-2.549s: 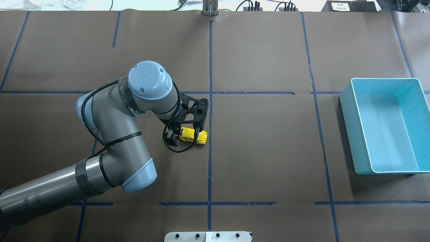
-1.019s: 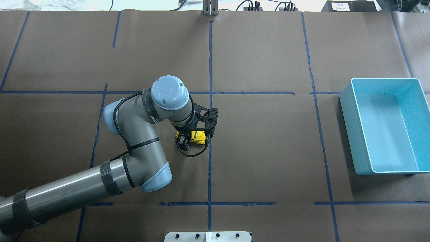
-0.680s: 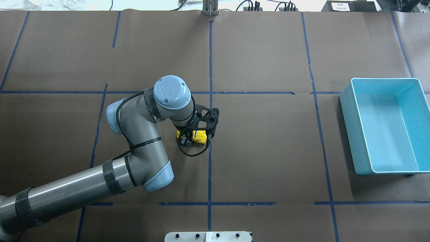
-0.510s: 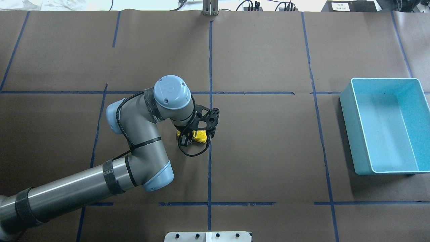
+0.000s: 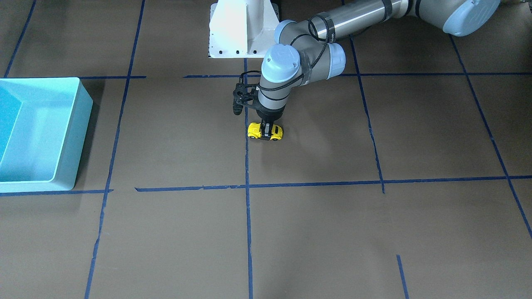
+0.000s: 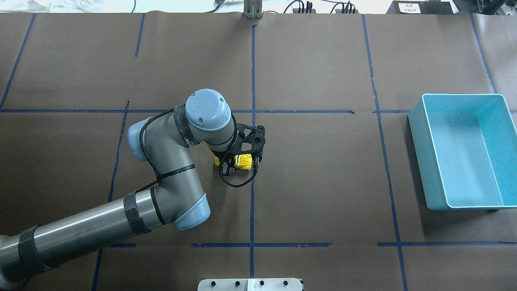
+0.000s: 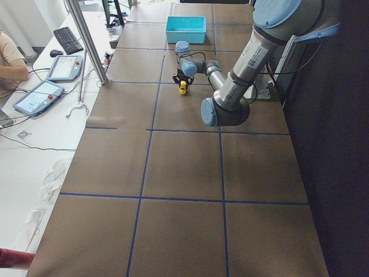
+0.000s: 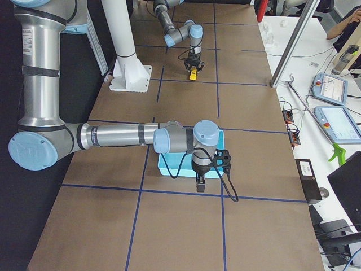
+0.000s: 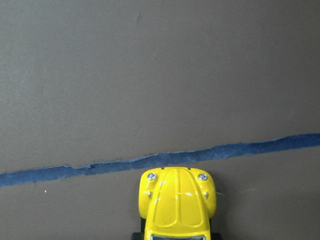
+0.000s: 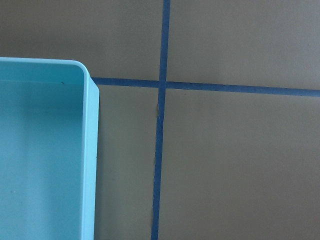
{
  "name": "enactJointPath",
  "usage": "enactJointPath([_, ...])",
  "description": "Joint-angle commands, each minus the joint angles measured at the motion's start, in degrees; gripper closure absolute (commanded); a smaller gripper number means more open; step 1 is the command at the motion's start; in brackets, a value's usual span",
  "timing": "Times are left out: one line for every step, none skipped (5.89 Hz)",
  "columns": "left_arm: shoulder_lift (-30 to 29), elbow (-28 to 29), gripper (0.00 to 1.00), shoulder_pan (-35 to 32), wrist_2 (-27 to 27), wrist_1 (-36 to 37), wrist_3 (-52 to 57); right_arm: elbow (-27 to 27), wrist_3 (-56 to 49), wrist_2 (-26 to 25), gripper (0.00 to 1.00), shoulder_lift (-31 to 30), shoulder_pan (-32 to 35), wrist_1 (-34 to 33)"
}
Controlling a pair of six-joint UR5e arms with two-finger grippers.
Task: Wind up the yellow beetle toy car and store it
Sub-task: 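Drag the pressed car backward toward the robot with the left gripper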
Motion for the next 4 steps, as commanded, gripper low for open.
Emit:
enactJointPath([-0.3, 0.0, 0.63, 0.0, 0.2, -0.4, -2.5, 0.0, 0.1, 0.0, 0.00, 0.0, 0.0, 0.0])
enactJointPath([-0.6, 0.1, 0.63, 0.0, 0.4, -0.9, -2.5, 0.1, 0.1, 0.0, 0.00, 0.0, 0.0, 0.0])
enactJointPath([-1.2, 0.4, 0.63, 0.0, 0.5, -1.3, -2.5, 0.1, 0.1, 0.0, 0.00, 0.0, 0.0, 0.0])
enactJointPath([-1.3, 1.1, 0.63, 0.0, 0.6, -2.1, -2.4, 0.1, 0.1, 0.0, 0.00, 0.0, 0.0, 0.0])
